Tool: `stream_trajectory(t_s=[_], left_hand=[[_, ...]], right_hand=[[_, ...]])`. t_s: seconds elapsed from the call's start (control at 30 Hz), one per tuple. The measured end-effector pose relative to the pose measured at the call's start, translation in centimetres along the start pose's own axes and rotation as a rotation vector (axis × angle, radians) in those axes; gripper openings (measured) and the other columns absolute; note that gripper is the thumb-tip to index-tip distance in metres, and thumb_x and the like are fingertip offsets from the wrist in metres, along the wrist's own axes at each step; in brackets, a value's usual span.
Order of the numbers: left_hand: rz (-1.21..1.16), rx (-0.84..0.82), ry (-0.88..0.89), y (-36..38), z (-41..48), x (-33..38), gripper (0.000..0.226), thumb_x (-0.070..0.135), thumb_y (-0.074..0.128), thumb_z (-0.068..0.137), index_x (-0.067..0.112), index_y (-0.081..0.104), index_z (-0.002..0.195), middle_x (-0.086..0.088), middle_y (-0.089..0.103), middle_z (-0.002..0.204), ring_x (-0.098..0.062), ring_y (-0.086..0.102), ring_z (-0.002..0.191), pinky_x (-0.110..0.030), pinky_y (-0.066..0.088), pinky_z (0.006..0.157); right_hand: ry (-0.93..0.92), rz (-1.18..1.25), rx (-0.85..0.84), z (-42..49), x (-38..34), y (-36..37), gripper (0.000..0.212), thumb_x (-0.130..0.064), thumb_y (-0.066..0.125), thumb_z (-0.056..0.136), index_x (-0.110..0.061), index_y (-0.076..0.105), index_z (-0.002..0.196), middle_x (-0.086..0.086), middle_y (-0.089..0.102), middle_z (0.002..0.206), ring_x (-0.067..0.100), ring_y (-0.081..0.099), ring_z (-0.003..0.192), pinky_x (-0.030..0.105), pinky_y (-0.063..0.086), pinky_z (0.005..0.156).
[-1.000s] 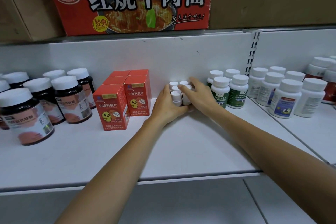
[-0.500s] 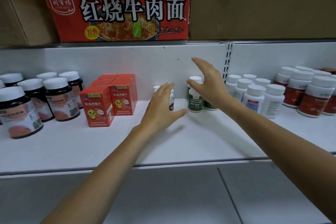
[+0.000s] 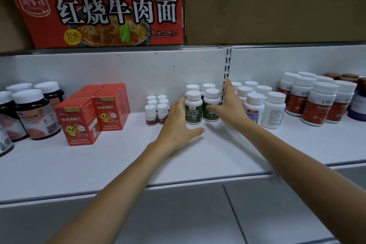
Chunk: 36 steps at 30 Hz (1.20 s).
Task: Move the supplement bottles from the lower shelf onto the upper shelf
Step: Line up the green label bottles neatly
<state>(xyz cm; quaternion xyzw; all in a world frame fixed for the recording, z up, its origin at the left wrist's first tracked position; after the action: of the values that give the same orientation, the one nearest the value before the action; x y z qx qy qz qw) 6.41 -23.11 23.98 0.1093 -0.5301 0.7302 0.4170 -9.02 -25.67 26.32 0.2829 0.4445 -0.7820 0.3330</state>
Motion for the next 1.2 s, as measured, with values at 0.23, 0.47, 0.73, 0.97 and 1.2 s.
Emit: stream_trajectory(t_s=[0.23, 0.47, 0.73, 0.97, 1.2], left_hand=[[-0.092, -0.041, -0.1, 2.5, 2.9, -1.5, 0.082, 0.024, 0.065, 0.083, 0.014, 0.012, 0.145, -0.009, 0.039, 0.141, -0.026, 0.045, 0.124, -0.033, 0.039, 0.097], [0.038, -0.056, -0.082, 3.4, 3.2, -2.1, 0.09, 0.011, 0.056, 0.088, 0.015, -0.012, 0.147, -0.01, 0.029, 0.15, -0.029, 0.041, 0.128, -0.028, 0.035, 0.094], [0.044, -0.014, -0.133, 3.1, 3.8, -2.3, 0.086, 0.014, 0.056, 0.088, 0.016, -0.007, 0.147, -0.009, 0.034, 0.148, -0.029, 0.045, 0.123, -0.032, 0.039, 0.092], [0.06, 0.007, -0.15, 3.0, 3.9, -2.7, 0.084, 0.017, 0.058, 0.087, 0.018, -0.002, 0.146, -0.009, 0.042, 0.141, -0.029, 0.049, 0.117, -0.033, 0.04, 0.086], [0.004, 0.041, -0.153, 1.7, 3.5, -2.1, 0.088, 0.021, 0.072, 0.077, 0.017, 0.014, 0.143, -0.006, 0.046, 0.133, -0.024, 0.046, 0.12, -0.026, 0.035, 0.084]], right_hand=[[0.104, 0.167, -0.089, 1.5, 1.9, 1.5, 0.046, -0.004, 0.072, 0.072, -0.016, 0.043, 0.105, 0.009, 0.057, 0.104, 0.024, 0.055, 0.098, 0.031, 0.044, 0.078], [0.058, 0.064, -0.214, 2.4, 1.8, 2.0, 0.063, -0.018, 0.076, 0.07, -0.019, 0.044, 0.124, 0.005, 0.061, 0.114, 0.023, 0.059, 0.105, 0.043, 0.05, 0.092], [0.026, 0.045, -0.271, 2.6, 1.7, 2.3, 0.067, -0.024, 0.077, 0.067, -0.021, 0.044, 0.126, 0.003, 0.061, 0.115, 0.022, 0.059, 0.106, 0.045, 0.049, 0.093], [0.006, 0.088, -0.256, 2.3, 1.7, 2.1, 0.065, -0.019, 0.077, 0.073, -0.02, 0.044, 0.13, 0.002, 0.061, 0.119, 0.02, 0.057, 0.109, 0.041, 0.049, 0.095], [-0.021, -0.091, -0.235, 2.1, 0.2, 1.4, 0.08, -0.023, 0.075, 0.077, -0.01, 0.027, 0.14, 0.01, 0.045, 0.137, 0.026, 0.043, 0.126, 0.029, 0.037, 0.091]])
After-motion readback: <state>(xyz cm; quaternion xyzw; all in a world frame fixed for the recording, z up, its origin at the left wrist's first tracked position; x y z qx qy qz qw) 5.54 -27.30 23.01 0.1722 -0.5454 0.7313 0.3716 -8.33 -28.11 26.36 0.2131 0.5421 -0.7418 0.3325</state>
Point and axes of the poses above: each hand's wrist, its own z-axis towards the middle knuckle, its own y-axis out of the palm, x = y × z, the point moved 10 cm from there along z, towards the middle knuckle
